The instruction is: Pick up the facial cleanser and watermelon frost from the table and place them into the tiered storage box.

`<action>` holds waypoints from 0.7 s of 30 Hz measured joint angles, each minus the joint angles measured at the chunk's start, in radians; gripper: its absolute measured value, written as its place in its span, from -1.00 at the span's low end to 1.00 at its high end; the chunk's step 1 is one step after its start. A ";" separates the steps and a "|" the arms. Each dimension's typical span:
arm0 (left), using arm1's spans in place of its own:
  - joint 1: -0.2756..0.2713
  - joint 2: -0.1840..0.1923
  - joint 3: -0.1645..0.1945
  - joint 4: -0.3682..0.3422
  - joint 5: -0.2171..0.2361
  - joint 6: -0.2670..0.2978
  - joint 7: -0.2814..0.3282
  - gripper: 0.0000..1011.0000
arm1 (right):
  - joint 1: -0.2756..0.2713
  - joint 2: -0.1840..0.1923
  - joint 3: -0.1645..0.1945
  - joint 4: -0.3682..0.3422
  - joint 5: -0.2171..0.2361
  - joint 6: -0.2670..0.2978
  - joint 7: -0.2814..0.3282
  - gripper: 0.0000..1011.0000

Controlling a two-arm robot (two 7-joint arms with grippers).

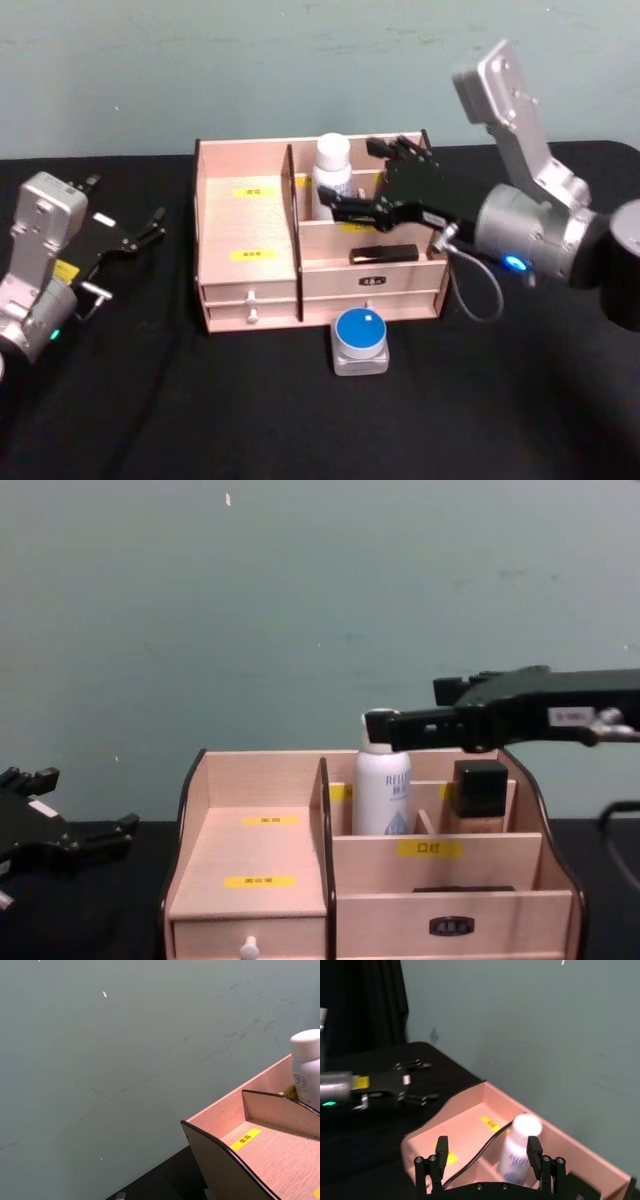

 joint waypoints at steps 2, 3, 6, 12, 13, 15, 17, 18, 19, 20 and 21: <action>0.000 0.000 0.000 0.000 0.000 0.000 0.000 1.00 | -0.044 0.030 0.010 -0.075 0.016 0.041 -0.013 0.98; 0.000 0.000 0.000 0.000 0.000 0.000 0.000 1.00 | -0.079 0.049 0.017 -0.125 0.026 0.069 -0.027 0.98; 0.000 0.000 0.000 0.000 0.000 0.000 0.000 1.00 | -0.152 0.079 0.032 -0.209 0.041 0.102 -0.059 0.98; 0.000 0.000 0.000 0.000 0.000 0.000 0.000 1.00 | -0.267 0.105 0.051 -0.294 0.048 0.123 -0.117 0.98; 0.000 0.000 0.000 0.000 0.000 0.000 0.000 1.00 | -0.297 0.110 0.054 -0.308 0.045 0.129 -0.132 0.98; 0.000 0.000 0.000 0.000 0.000 0.000 0.000 1.00 | -0.321 0.113 0.056 -0.317 0.040 0.135 -0.146 0.98; 0.000 0.000 0.000 0.000 0.000 0.000 0.000 1.00 | -0.357 0.115 0.059 -0.327 0.027 0.149 -0.167 0.98; 0.000 0.000 0.000 0.000 0.000 0.000 0.000 1.00 | -0.367 0.115 0.059 -0.329 0.023 0.153 -0.174 0.98; 0.000 0.000 0.000 0.000 0.000 0.000 0.000 1.00 | -0.377 0.115 0.060 -0.332 0.018 0.158 -0.180 0.98; 0.000 0.000 0.000 0.000 0.000 0.000 0.000 1.00 | -0.396 0.114 0.062 -0.335 0.010 0.168 -0.193 0.98; 0.000 0.000 0.000 0.000 0.000 0.000 0.000 1.00 | -0.405 0.113 0.063 -0.337 0.007 0.172 -0.197 0.98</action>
